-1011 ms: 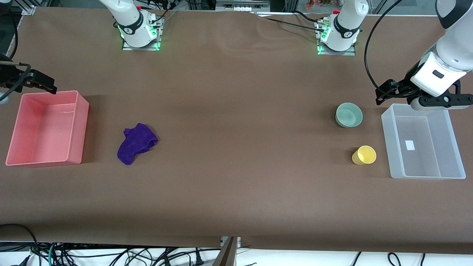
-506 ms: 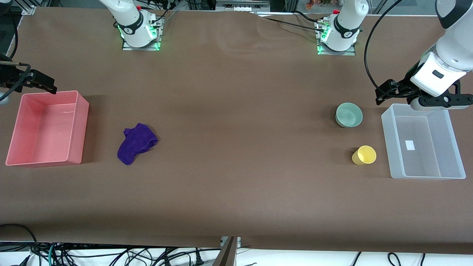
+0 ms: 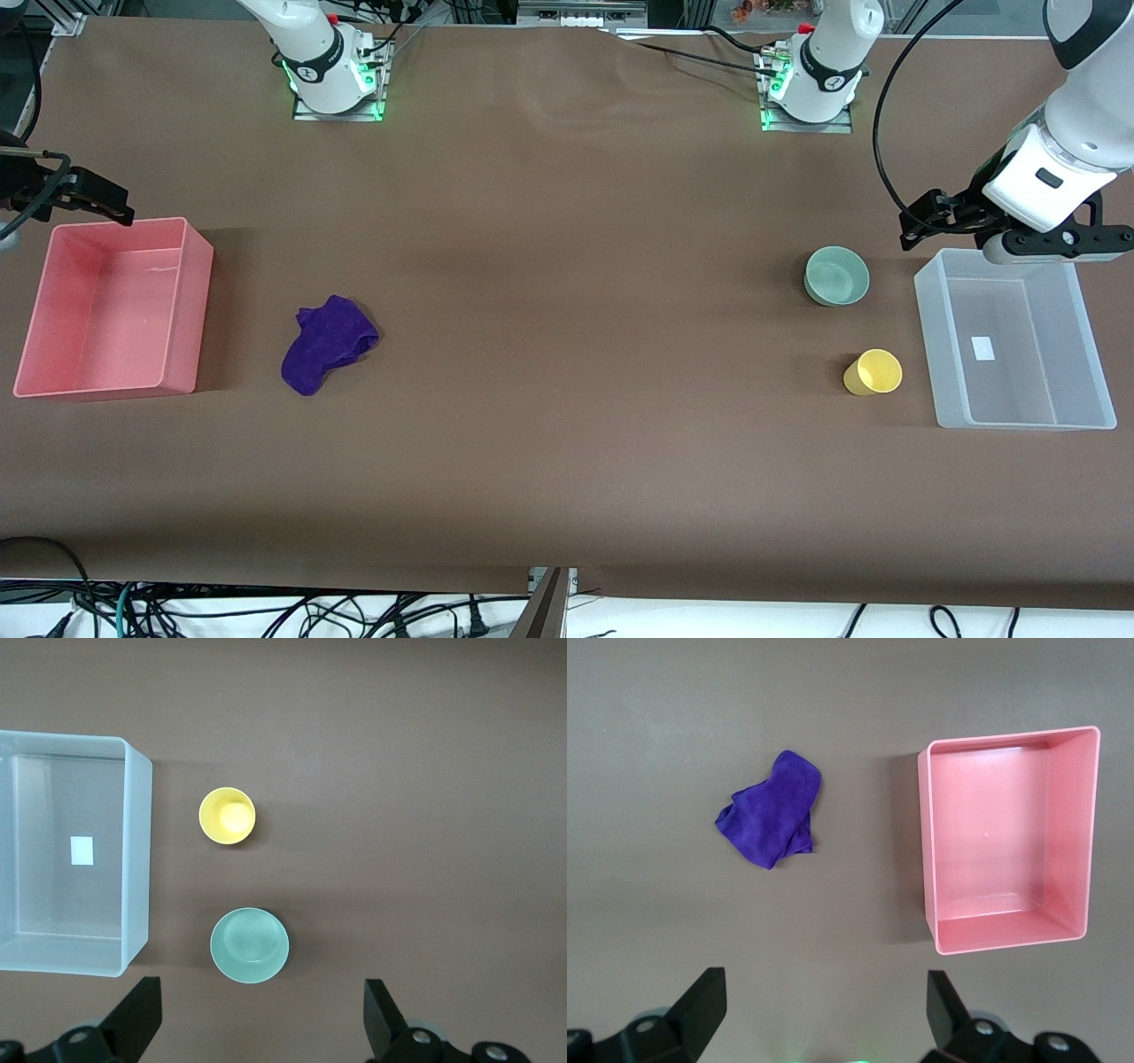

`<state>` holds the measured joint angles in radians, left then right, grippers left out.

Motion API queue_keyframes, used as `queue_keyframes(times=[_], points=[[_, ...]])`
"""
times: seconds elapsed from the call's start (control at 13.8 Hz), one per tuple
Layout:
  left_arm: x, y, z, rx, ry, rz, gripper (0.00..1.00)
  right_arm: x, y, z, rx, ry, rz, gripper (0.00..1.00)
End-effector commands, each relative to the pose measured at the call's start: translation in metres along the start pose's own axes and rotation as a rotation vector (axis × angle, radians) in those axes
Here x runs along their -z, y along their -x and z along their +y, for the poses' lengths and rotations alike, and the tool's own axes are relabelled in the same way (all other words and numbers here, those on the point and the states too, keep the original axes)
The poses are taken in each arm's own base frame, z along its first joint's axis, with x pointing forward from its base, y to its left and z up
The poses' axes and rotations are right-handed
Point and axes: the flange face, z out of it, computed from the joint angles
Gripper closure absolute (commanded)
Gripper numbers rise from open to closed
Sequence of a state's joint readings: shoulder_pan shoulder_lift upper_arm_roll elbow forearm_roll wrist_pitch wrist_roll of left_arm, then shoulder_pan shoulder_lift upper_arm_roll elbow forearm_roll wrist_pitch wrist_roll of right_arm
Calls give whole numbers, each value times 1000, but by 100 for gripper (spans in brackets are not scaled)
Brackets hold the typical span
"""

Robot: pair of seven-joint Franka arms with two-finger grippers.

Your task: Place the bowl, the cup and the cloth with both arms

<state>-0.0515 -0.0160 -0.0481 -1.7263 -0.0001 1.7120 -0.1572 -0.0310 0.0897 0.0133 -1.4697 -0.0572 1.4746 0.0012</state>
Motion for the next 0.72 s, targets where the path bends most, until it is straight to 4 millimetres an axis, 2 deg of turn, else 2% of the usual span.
queue_keyframes(times=[0.0, 0.65], points=[[4, -2, 2, 2, 6, -14, 0, 5, 0, 2, 8, -7, 8, 0], [1, -2, -1, 10, 6, -34, 0, 5, 0, 3, 7, -7, 8, 0]])
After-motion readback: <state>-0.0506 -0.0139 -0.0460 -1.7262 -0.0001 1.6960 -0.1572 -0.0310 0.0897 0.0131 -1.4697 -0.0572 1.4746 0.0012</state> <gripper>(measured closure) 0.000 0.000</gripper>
